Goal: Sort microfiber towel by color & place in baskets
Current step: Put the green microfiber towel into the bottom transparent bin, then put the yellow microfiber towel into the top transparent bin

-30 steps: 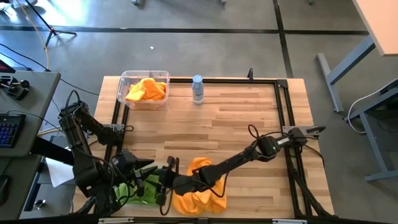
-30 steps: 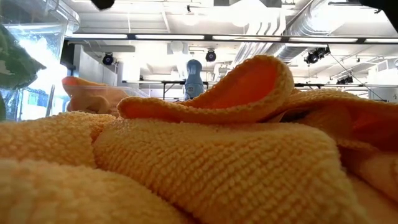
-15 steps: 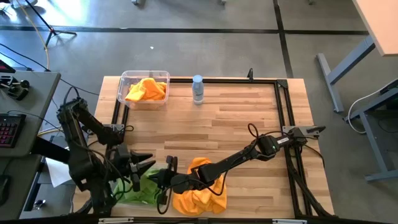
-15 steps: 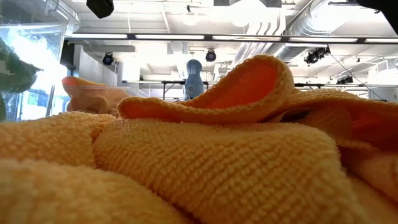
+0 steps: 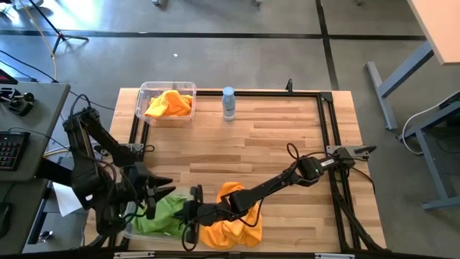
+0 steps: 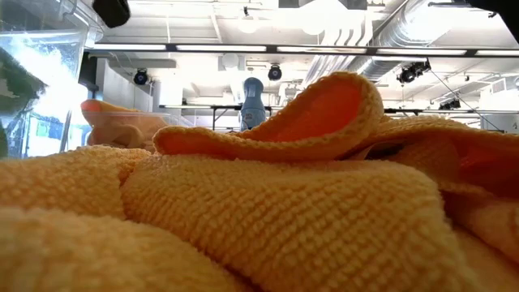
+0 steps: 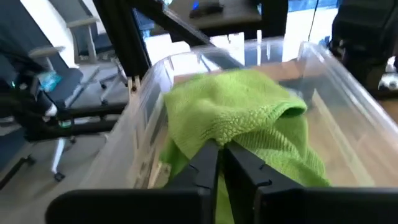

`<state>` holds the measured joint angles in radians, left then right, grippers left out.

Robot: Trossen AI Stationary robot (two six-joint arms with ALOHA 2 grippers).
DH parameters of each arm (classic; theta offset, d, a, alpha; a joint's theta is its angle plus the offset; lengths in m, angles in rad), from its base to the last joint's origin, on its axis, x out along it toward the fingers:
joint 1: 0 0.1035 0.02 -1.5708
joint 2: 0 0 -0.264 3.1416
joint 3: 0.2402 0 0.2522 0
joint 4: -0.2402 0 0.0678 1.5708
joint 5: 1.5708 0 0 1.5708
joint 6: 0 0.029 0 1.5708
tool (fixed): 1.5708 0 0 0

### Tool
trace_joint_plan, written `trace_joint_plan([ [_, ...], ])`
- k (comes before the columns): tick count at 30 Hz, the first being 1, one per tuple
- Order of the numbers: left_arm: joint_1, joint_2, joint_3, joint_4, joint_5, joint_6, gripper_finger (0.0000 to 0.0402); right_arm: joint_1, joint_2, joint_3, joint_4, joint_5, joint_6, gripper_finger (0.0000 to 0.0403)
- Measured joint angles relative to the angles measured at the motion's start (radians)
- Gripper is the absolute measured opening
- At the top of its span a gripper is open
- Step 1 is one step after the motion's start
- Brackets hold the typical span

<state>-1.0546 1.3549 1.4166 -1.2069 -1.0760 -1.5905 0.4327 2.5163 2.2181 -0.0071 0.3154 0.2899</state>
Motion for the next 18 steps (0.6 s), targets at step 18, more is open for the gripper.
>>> trace_joint_plan([
  [18, 0.001, 0.006, 0.000, -0.002, 0.108, -0.031, 0.0133, 0.002, -0.268, 0.000, -0.695, -0.031, 0.198, 0.0133],
])
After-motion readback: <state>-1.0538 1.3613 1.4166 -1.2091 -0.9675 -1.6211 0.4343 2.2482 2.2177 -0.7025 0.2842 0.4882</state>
